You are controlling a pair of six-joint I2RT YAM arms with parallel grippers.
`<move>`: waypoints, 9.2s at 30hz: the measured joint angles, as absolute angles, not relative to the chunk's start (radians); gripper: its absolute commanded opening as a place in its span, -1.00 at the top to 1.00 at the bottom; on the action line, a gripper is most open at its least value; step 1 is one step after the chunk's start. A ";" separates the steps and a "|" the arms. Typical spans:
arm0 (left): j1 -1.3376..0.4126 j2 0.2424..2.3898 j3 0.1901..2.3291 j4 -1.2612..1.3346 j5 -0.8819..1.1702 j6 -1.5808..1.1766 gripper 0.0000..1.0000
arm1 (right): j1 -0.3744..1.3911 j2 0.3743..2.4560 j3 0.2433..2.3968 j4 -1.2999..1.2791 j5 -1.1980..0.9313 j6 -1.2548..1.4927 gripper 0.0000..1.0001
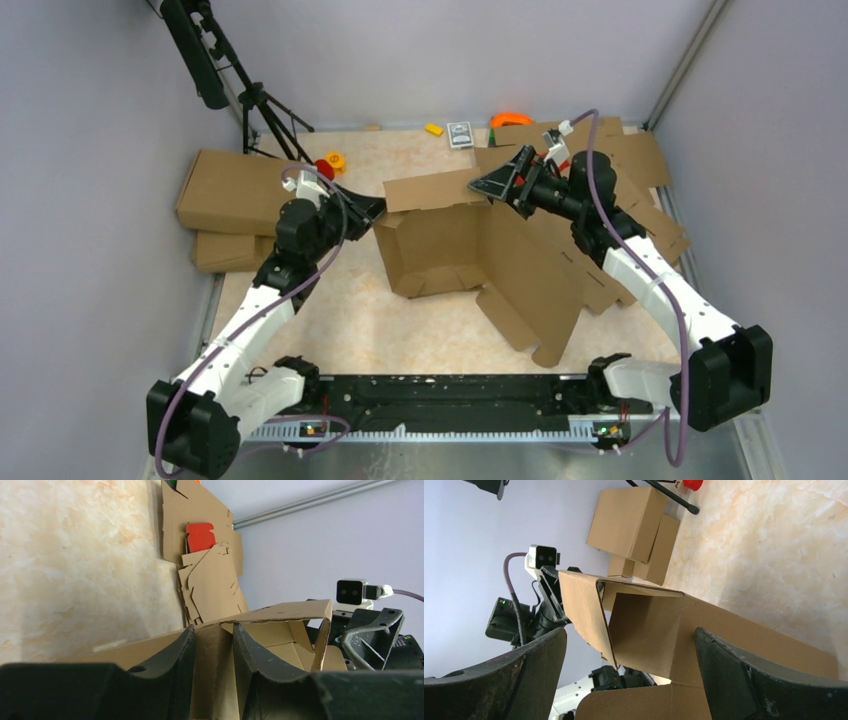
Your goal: Fold the paper box
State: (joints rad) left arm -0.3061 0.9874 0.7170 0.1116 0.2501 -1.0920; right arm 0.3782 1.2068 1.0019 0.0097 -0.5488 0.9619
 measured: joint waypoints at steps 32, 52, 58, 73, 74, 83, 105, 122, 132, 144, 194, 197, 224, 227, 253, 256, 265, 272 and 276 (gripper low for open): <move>-0.503 0.908 0.691 0.083 -0.205 -1.187 0.08 | 0.509 1.131 0.957 -0.007 -0.364 0.908 -0.44; -0.507 1.103 0.656 0.480 -0.225 -1.122 0.12 | 0.536 1.122 0.916 0.110 -0.162 0.776 -0.31; -0.510 1.140 0.627 0.532 -0.206 -1.112 0.12 | 0.537 1.115 0.852 0.179 -0.109 0.760 -0.50; -0.517 1.153 0.613 0.546 -0.191 -1.096 0.12 | 0.543 1.088 0.825 0.190 -0.048 0.883 -0.92; -0.517 1.153 0.613 0.546 -0.191 -1.096 0.12 | 0.543 1.088 0.825 0.189 -0.036 0.908 -0.92; -0.517 1.153 0.613 0.546 -0.185 -1.089 0.12 | 0.543 1.081 0.835 0.113 0.116 1.134 -0.94; -0.518 1.152 0.613 0.545 -0.176 -1.077 0.01 | 0.544 1.093 0.905 -0.069 0.092 1.156 -0.60; -0.518 1.147 0.613 0.523 -0.176 -1.074 0.07 | 0.547 1.047 0.928 -0.131 0.173 1.169 -0.95; -0.518 1.147 0.613 0.523 -0.176 -1.069 0.07 | 0.547 1.116 1.099 -0.264 0.250 1.300 -0.96; -0.518 1.139 0.611 0.523 -0.176 -1.060 0.08 | 0.548 1.291 1.290 -0.456 0.249 1.237 -0.67; -0.513 1.077 0.611 0.433 -0.193 -1.238 -0.58 | 0.548 1.191 1.126 -0.344 0.110 1.073 -0.42; -0.505 1.068 0.611 0.432 -0.191 -1.241 -0.70 | 0.548 1.191 1.126 -0.344 0.110 1.071 -0.42; -0.303 1.044 0.616 0.404 0.030 -1.309 0.20 | 0.548 1.206 1.126 -0.336 0.094 1.050 -0.39; -0.300 1.070 0.616 0.413 0.058 -1.308 0.25 | 0.548 1.219 1.126 -0.334 0.080 1.047 -0.38; -0.296 1.008 0.672 0.147 0.157 -1.075 1.00 | 0.570 1.268 1.162 -0.330 0.070 0.964 -0.38; -0.292 0.940 0.675 0.072 0.082 -1.002 1.00 | 0.570 1.268 1.162 -0.330 0.070 0.960 -0.38; -0.209 1.125 0.833 -0.007 0.048 -0.844 0.98 | 0.575 1.277 1.176 -0.339 0.070 0.947 -0.38; -0.208 1.254 0.929 0.005 0.140 -0.828 1.00 | 0.592 1.309 1.201 -0.345 0.070 0.942 -0.38; -0.229 1.264 0.931 0.019 0.196 -0.838 1.00 | 0.612 1.316 1.206 -0.345 0.074 0.942 -0.38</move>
